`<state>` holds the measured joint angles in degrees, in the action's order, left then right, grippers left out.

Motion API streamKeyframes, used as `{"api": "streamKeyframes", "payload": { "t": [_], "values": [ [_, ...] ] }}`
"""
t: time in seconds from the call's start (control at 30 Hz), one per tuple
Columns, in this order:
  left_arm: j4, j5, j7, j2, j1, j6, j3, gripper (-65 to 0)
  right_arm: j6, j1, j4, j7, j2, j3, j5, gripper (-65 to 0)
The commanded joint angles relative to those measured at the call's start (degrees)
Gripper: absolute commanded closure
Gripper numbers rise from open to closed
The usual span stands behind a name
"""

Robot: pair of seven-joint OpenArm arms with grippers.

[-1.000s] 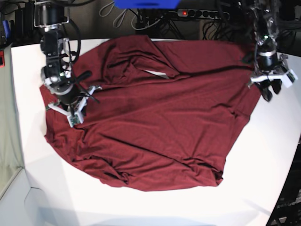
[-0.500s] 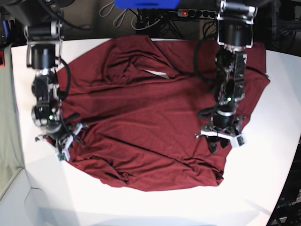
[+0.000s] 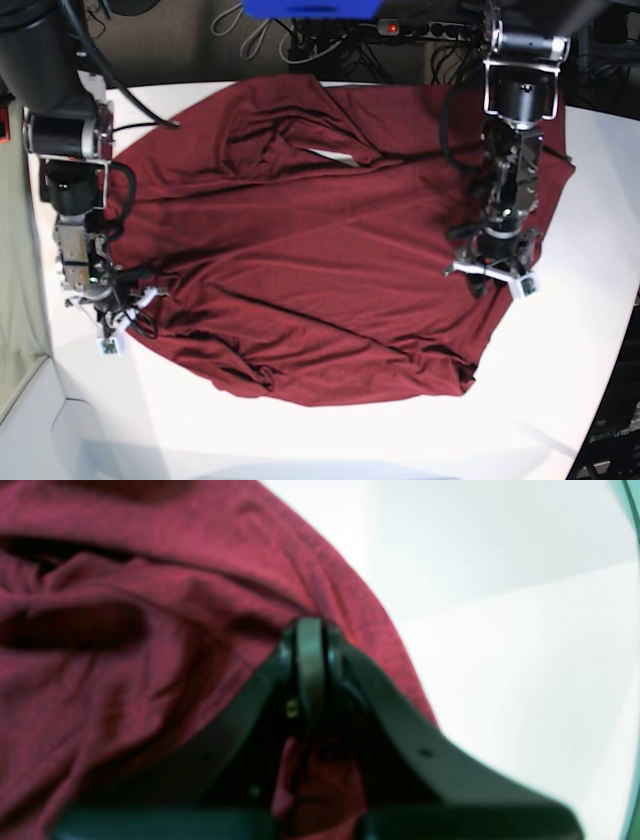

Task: Layout the t-shirt on the table in an organized manner, then fold the t-shirt properly
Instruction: 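Move the right gripper to the opposite shirt side edge, then grasp both shirt side edges with the left and right grippers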

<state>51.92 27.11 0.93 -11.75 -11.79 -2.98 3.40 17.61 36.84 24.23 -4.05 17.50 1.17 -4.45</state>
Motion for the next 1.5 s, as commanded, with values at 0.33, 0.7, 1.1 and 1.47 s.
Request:
{"api": "streamKeyframes", "payload": {
  "t": [0.33, 0.7, 1.1, 1.47],
  "values": [
    [8.0, 0.2, 1.0, -1.3, 6.2, -0.9, 8.6, -25.9, -0.5, 0.7, -1.3, 2.0, 3.6, 0.4, -0.3, 0.0],
    [19.7, 0.2, 1.1, 0.3, 6.6, -0.9, 9.1, -25.9, -0.5, 0.7, 1.4, 1.7, 3.5, 0.6, -0.1, 0.0],
    [-9.7, -0.3, 1.0, 3.1, -19.4, -0.8, -4.4, -26.2, -0.5, 0.6, 2.7, 1.6, 3.5, 0.5, -0.2, 0.0],
    [-26.6, -0.3, -9.1, 2.2, -21.9, -0.8, -7.2, -26.0, -0.5, 0.9, 2.7, 1.8, 3.8, 0.5, -0.2, 0.0]
  ]
}}
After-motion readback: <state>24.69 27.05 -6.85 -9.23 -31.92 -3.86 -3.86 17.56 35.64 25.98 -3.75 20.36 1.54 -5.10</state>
